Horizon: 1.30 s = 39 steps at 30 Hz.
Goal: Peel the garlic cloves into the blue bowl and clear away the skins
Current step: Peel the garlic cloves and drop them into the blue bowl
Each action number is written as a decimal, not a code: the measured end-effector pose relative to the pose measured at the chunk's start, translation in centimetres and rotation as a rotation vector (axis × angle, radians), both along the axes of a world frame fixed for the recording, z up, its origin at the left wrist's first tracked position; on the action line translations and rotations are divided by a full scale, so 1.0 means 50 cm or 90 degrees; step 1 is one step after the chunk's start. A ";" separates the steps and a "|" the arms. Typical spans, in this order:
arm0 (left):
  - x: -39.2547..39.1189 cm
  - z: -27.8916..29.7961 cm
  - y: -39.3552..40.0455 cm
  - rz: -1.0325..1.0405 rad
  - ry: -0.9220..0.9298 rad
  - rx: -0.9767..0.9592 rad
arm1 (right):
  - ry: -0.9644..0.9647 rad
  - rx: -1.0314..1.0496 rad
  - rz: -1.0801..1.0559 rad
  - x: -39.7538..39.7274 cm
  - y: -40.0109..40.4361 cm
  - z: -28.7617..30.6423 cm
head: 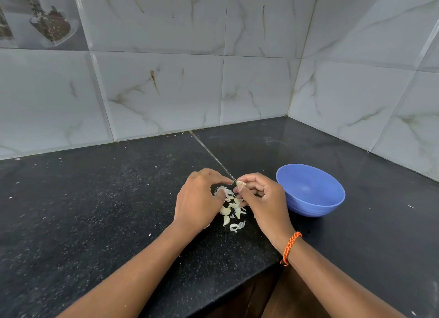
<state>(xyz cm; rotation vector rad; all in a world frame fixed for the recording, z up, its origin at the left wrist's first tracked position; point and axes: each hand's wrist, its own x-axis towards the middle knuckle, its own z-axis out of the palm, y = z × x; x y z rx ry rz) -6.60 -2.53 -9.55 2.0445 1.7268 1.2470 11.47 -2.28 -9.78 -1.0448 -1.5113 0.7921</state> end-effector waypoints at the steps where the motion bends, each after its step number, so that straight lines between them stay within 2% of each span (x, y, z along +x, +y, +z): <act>1: 0.000 0.000 0.001 -0.005 -0.003 0.007 | 0.004 -0.001 0.004 0.000 -0.001 0.001; 6: 0.000 -0.001 0.009 -0.050 -0.047 0.030 | 0.025 0.013 -0.007 0.000 -0.004 0.003; 10: -0.003 -0.003 0.010 0.003 -0.014 0.029 | 0.014 0.022 -0.014 0.000 -0.003 0.001; 16: -0.001 0.010 0.006 -0.152 -0.223 -0.053 | -0.005 0.039 0.000 0.002 -0.008 0.005; 31: 0.015 0.008 -0.006 -0.105 -0.291 -0.039 | 0.010 0.056 -0.007 0.001 -0.006 0.003; 36: 0.007 0.013 -0.005 -0.123 -0.404 -0.073 | 0.029 0.055 -0.006 0.003 -0.003 -0.001; 39: 0.001 0.016 -0.003 -0.123 -0.434 -0.082 | 0.029 0.043 -0.008 0.003 0.000 -0.003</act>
